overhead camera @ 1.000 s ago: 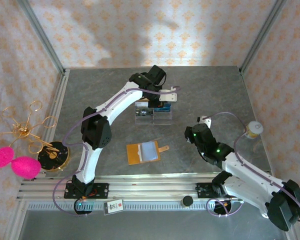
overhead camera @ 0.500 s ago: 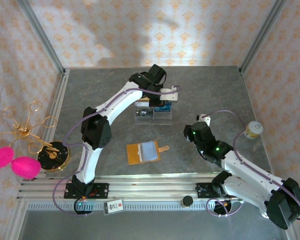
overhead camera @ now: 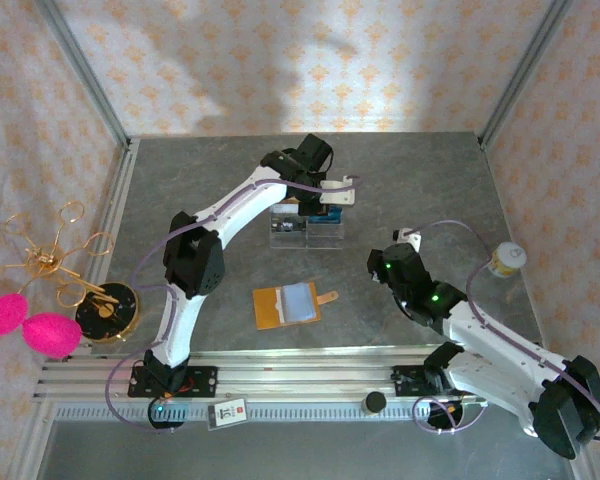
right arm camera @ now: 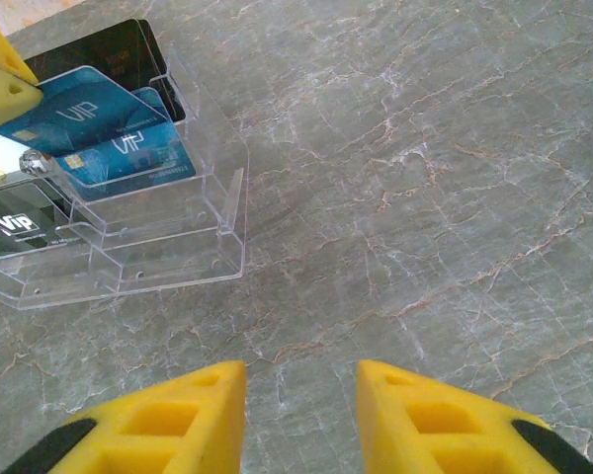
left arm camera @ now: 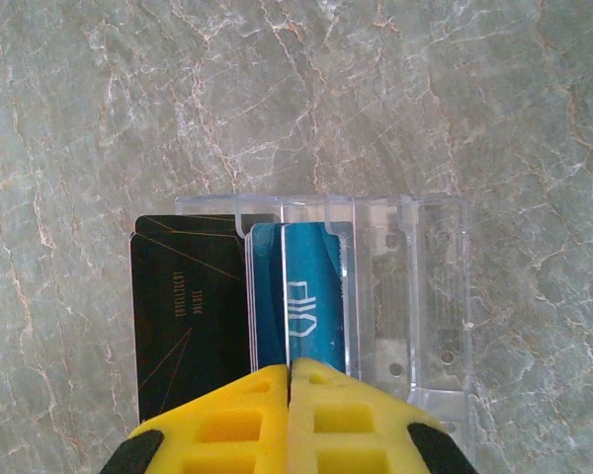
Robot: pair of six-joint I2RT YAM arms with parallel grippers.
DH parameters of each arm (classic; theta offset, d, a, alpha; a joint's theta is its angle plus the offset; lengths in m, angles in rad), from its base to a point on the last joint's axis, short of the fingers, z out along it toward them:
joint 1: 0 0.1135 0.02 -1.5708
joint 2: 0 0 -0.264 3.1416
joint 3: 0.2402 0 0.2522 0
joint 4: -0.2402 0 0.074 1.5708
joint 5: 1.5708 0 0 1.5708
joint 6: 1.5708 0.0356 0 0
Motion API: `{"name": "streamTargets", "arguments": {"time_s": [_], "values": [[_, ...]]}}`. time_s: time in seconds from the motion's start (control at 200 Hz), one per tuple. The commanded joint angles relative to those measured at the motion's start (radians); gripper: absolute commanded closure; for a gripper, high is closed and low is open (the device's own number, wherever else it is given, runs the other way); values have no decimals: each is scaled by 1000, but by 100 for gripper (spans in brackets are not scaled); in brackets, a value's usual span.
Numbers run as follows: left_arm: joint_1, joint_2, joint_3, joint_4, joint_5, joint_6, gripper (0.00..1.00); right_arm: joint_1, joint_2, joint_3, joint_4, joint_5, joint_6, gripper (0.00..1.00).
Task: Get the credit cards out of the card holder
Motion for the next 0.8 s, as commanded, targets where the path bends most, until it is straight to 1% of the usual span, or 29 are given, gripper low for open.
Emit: {"name": "streamTargets", "arguments": {"time_s": [0.0, 0.175, 0.295, 0.315, 0.355, 0.41, 0.475, 0.556, 0.666, 0.686, 0.726, 0.736, 0.746, 0.751, 0.766, 0.796], "values": [[6, 30, -15, 23, -26, -13, 100, -9, -4, 27, 3, 1, -8, 66], [4, 36, -28, 45, -20, -29, 100, -9, -6, 27, 2, -8, -6, 66], [-5, 32, -41, 96, -73, -74, 100, -8, -4, 26, 6, -14, -8, 66], [-7, 29, -43, 104, -83, -84, 94, -9, -4, 26, 8, -18, -9, 66], [-8, 24, -40, 133, -102, -110, 87, -9, -2, 24, 13, -25, -10, 64], [-8, 11, -20, 154, -111, -154, 80, -9, 0, 19, 19, -33, -13, 55], [-2, -17, 10, 171, -83, -208, 76, -9, 2, 19, 25, -38, -14, 47], [8, -87, 9, 232, -24, -277, 72, -9, 2, 21, 33, -41, -17, 41], [27, -228, -78, 377, 80, -404, 65, -8, -3, 23, 48, -52, -28, 31], [28, -259, -105, 416, 84, -433, 62, -8, -5, 24, 51, -53, -28, 29], [31, -339, -182, 501, 94, -503, 34, -9, -7, 22, 62, -55, -32, 26], [31, -354, -203, 523, 100, -516, 25, -8, -7, 22, 64, -55, -34, 25], [32, -376, -225, 546, 106, -529, 8, -9, -7, 20, 68, -55, -35, 23], [32, -386, -237, 557, 108, -535, 4, -9, -7, 19, 68, -55, -35, 21], [33, -416, -274, 595, 112, -553, 1, -9, -7, 17, 73, -53, -37, 13], [33, -477, -356, 673, 102, -606, 1, -8, -5, 18, 78, -45, -36, 8]]}}
